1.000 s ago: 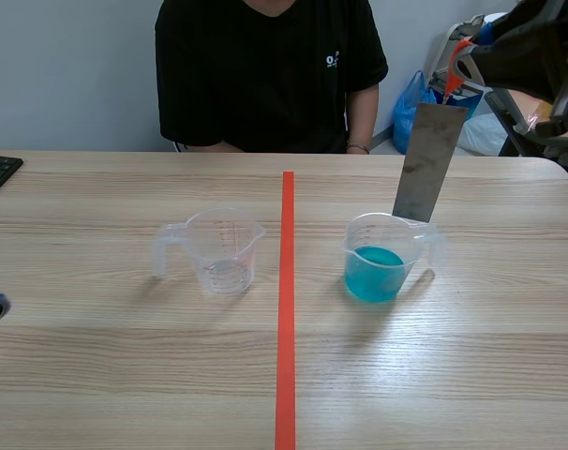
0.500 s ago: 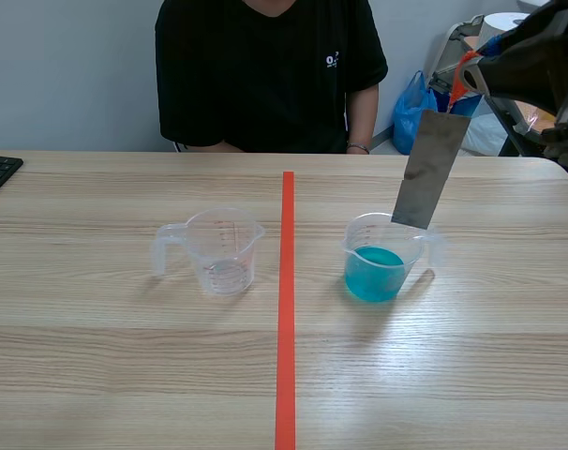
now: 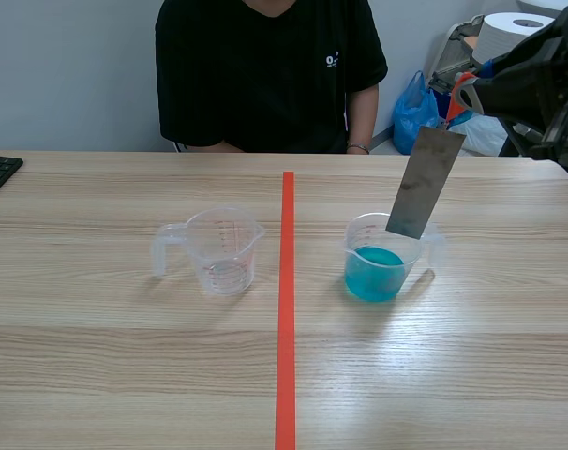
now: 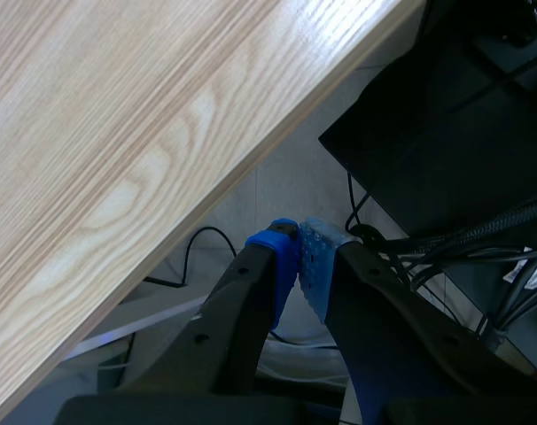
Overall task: Do the redox reaction experiment.
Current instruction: 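Lower the plate into the blue solution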
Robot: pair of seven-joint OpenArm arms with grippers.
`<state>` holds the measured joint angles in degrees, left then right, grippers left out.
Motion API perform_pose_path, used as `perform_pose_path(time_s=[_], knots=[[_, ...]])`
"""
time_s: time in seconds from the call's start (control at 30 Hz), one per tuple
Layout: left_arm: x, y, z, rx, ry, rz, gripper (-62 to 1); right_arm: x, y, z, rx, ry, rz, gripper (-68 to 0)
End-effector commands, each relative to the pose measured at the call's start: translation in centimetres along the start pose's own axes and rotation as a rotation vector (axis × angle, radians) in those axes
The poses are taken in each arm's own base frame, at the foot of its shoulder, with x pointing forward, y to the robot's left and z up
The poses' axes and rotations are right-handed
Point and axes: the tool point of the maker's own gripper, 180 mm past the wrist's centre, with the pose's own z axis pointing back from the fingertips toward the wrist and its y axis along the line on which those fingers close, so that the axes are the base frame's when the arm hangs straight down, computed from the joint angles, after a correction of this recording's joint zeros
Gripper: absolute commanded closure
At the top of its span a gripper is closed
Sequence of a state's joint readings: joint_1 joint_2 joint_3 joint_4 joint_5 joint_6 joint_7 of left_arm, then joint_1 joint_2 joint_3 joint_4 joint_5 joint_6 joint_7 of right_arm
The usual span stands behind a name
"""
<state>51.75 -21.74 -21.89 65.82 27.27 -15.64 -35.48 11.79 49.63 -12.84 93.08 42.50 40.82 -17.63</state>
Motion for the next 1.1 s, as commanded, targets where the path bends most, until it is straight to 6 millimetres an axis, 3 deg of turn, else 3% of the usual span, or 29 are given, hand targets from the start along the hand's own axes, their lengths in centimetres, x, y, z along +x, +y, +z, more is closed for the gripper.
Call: perform_pose_path(time_s=[0.0, 0.67, 1.07], knots=[[0.2, 0.4, 0.1, 0.006, -0.010, -0.007, -2.7, 0.8, -0.6, 0.2, -0.017, -0.028, 0.016, -0.7], [-0.6, 0.3, 0.1, 0.007, 0.034, -0.004, -2.7, 0.8, -0.4, 0.2, -0.012, -0.037, 0.011, -0.7], [-0.6, 0.3, 0.1, 0.007, 0.034, -0.004, -2.7, 4.7, -1.6, 2.7, -0.008, -0.164, -0.027, -0.7]])
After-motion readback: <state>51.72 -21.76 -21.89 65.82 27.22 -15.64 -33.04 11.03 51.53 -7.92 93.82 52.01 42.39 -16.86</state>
